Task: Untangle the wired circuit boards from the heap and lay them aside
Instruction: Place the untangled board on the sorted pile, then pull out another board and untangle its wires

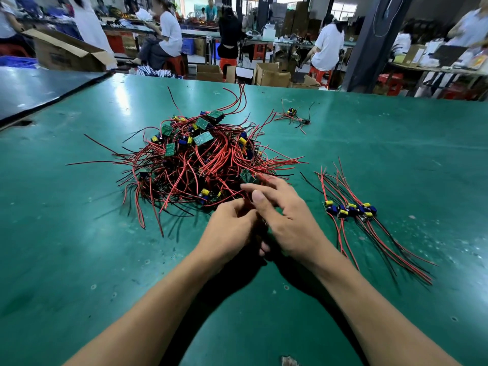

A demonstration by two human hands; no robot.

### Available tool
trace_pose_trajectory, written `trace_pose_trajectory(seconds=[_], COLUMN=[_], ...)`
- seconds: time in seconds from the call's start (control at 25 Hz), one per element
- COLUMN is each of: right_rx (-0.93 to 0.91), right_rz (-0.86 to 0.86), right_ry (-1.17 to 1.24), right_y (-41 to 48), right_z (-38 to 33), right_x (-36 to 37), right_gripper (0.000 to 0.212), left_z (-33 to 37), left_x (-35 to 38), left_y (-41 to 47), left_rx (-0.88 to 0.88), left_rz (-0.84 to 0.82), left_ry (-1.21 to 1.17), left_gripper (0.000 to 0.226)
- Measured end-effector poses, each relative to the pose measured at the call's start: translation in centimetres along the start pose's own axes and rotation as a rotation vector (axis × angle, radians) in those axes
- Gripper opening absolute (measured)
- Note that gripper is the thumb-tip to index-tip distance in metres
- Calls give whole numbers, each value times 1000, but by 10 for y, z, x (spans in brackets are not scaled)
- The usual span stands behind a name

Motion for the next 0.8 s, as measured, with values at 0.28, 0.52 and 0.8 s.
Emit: trace_pose_trajectory(seconds=[0.28, 0.52, 0.8], right_rx=[-52, -199, 549], right_rz=[19, 403, -73], right_ry=[-194, 176, 898], right_y=[7, -1, 1], right_z=[2, -8, 16], right_x=[4, -45, -31], right_gripper=[39, 17, 35], left_z=[-3, -3, 0], left_x=[-2, 3, 3], left_y=[4, 0, -5], left_rx=[9, -80, -112], left_rz=[5, -31, -114], left_ry=[56, -116, -178], left_gripper=[24, 9, 25])
Point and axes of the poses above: each hand's wrist, its own y-axis towards the middle knuckle, its own x-axis out of the palm, z = x × y, the point moved 6 cm from there along y, towards the middle knuckle, and after that the axes turned 11 degrees about z, right-handed, at the moved point
